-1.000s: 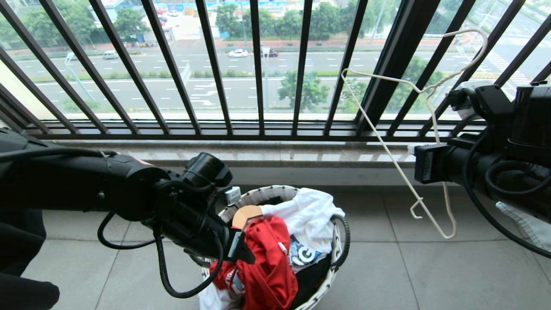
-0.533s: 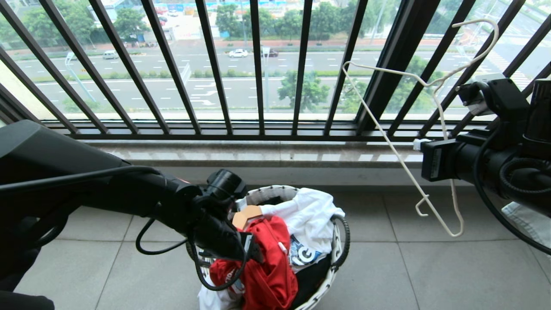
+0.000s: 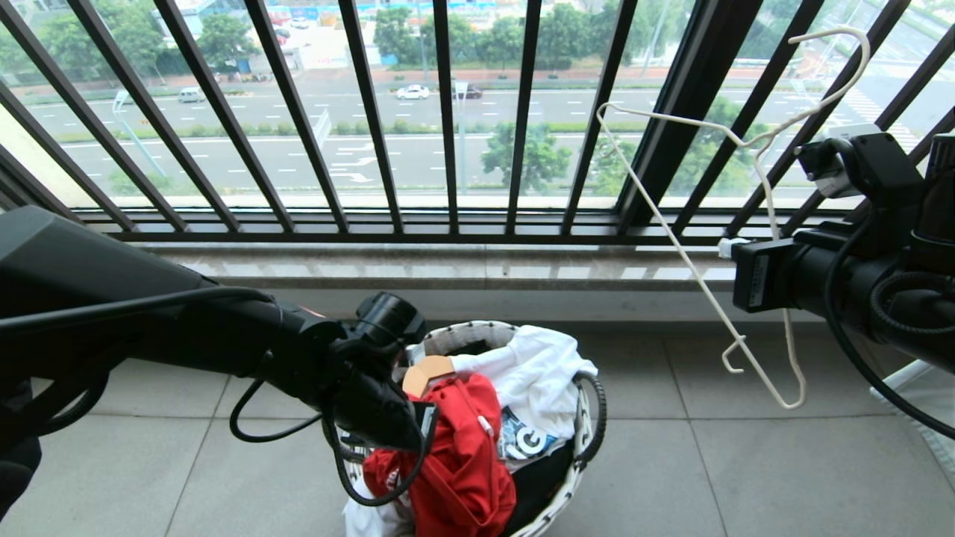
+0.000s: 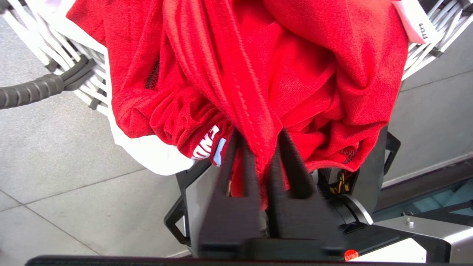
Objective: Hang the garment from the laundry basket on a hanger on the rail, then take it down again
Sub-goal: Pick up clothes from the basket
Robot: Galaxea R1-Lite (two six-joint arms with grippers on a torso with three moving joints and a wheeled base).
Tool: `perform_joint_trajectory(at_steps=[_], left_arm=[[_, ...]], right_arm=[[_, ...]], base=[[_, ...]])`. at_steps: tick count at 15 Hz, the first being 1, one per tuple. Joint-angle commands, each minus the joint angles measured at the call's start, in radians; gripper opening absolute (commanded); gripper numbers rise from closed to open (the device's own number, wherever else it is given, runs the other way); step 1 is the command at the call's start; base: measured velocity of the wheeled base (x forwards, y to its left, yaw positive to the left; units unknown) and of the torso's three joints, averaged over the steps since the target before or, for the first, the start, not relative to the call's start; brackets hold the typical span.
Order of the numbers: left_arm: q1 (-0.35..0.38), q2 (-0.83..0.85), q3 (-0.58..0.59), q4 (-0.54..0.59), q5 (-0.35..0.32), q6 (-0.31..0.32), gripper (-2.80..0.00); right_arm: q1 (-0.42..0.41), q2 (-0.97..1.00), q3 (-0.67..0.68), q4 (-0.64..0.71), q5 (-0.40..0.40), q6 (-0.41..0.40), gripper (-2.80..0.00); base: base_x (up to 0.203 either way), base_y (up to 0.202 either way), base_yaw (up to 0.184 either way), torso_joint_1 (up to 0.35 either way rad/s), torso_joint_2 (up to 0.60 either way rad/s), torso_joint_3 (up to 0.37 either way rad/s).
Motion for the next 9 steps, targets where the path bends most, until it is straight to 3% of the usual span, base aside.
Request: perform_joint_trajectory(at_steps=[1,3,7,9], left_arm=[[-0.003,-0.042,0.013,0.005,0.077,0.004,-2.80],[-0.004,-0.081,0.015,0.007,0.146,0.019,-2.80],[-0.034,-0.219,0.043,-0.012,0.158,0.020,-2.80],[-0.080,-0.282,0.104,-0.078,0.163,0.031,-2.80]], right_arm=[[0.000,0.003,-0.001,-0.002,-0.002,0.000,-2.80],[0.000,0.004,-0.001,-0.003,-0.004,0.000,-2.80],[0.000,0.004,-0.006,-0.002,-0.004,0.000,-2.80],[-0.003,0.003,-0.007,-0.002,-0.005,0.001,-2.80]], base=[[0.000,0.000,0.000,0.000,0.00,0.000],[0.000,0.000,0.000,0.000,0.00,0.000],[0.000,0.000,0.000,0.000,0.00,0.000],[0.000,0.000,0.000,0.000,0.00,0.000]])
